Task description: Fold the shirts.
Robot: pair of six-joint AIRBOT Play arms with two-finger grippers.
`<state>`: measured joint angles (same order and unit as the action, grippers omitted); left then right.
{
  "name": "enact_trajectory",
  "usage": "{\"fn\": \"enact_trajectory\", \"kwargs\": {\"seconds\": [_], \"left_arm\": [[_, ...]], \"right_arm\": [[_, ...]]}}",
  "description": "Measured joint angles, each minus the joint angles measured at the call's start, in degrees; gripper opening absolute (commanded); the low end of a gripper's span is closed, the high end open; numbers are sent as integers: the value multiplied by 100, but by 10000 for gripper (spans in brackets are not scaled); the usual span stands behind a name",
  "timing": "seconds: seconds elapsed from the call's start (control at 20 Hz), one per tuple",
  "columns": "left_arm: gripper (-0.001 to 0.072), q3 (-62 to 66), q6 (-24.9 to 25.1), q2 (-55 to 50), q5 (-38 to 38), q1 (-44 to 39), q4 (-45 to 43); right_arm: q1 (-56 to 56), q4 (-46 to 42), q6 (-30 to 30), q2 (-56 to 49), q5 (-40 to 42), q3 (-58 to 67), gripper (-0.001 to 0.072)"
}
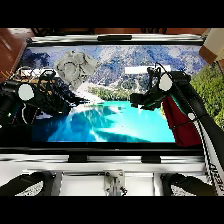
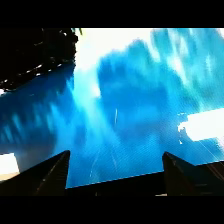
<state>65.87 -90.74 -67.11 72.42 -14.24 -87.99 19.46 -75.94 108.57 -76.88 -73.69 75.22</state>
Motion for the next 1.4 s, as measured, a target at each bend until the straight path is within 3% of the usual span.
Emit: {"fn": "enact_trajectory", "kwargs": {"seconds": [1.4], "left_arm": [[701, 0, 0, 0, 0, 0, 0]], "right_arm": [[0, 57, -44, 0, -59, 0, 546]]}}
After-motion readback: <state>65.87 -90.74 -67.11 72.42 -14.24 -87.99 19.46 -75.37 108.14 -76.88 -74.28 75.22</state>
